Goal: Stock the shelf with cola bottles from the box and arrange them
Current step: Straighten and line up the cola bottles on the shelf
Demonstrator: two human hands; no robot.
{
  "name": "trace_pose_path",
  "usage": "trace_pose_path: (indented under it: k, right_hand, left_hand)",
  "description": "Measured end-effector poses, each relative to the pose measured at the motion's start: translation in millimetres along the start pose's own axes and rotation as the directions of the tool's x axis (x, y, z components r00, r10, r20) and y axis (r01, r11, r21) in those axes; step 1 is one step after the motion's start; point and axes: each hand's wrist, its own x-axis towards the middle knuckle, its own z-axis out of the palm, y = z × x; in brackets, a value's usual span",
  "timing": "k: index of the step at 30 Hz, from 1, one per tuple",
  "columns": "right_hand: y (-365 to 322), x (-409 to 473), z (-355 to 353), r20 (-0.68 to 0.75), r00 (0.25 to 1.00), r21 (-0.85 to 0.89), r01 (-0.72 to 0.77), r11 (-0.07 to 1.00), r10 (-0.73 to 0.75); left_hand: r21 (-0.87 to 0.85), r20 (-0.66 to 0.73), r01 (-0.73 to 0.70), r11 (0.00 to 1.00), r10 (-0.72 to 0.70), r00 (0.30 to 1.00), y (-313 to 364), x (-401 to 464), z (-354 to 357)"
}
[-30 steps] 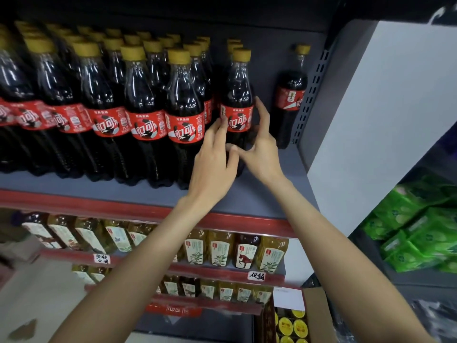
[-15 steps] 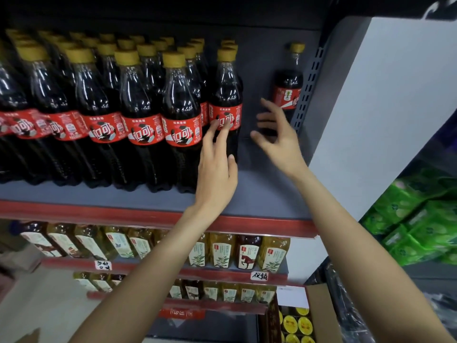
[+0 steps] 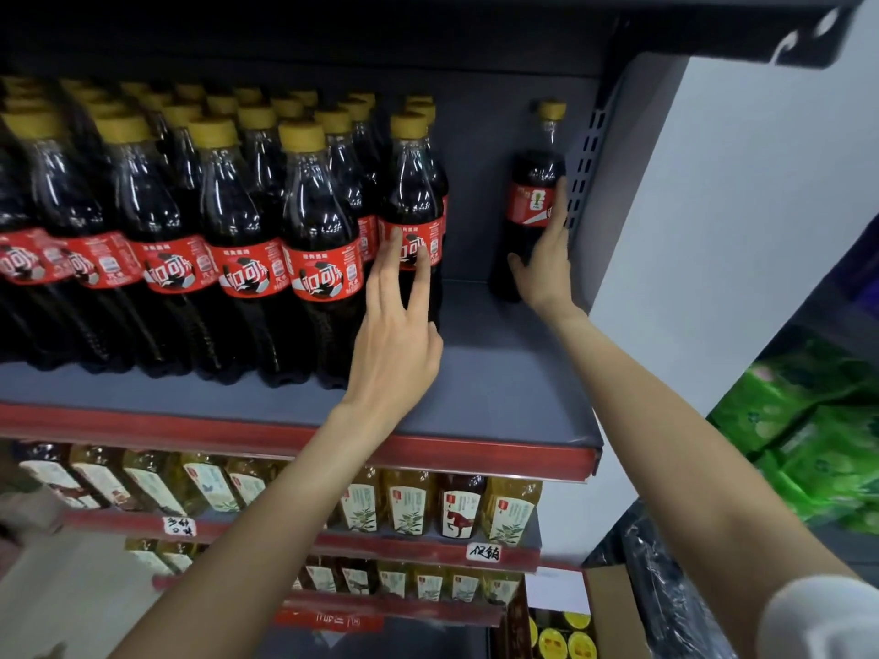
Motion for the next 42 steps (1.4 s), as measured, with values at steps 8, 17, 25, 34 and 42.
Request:
trace_pose_path:
  k: [8,17,25,34,42]
  right_hand:
    - [-15,-46,-22,0.049,0.997,-0.08,0.058,0.995,-0.054]
    - [-49,-124,-34,0.145,0.927,0.04,0.343,0.938,-0.345]
    - [-61,-130,-14,0.169,0.912,0.218,0.335,0.917,-0.374]
    - [-76,-130,4,0.18,0.907,0.206,0.344,0.916,-0.381]
    - [-73,-129,6,0.198,0.913,0.162,0.329,0.93,-0.357]
  left_hand:
    - [-0.495,-0.026,0.095,0.864,-0.124,0.992,16,1,-9]
    - [-0.793,0.111,0.232,0.564,-0.241,0.964,28,-6,-21]
    - [-0.41,-0.215,0.082,0.908,-0.183,0.959,2,-27,-44]
    - [-0.009,-0.328,0.097,0.995,-0.094,0.94,-22,-28,-47]
    - [-0.149,-0.328,0.051,0.988,-0.098,0.939,-26,-28,-43]
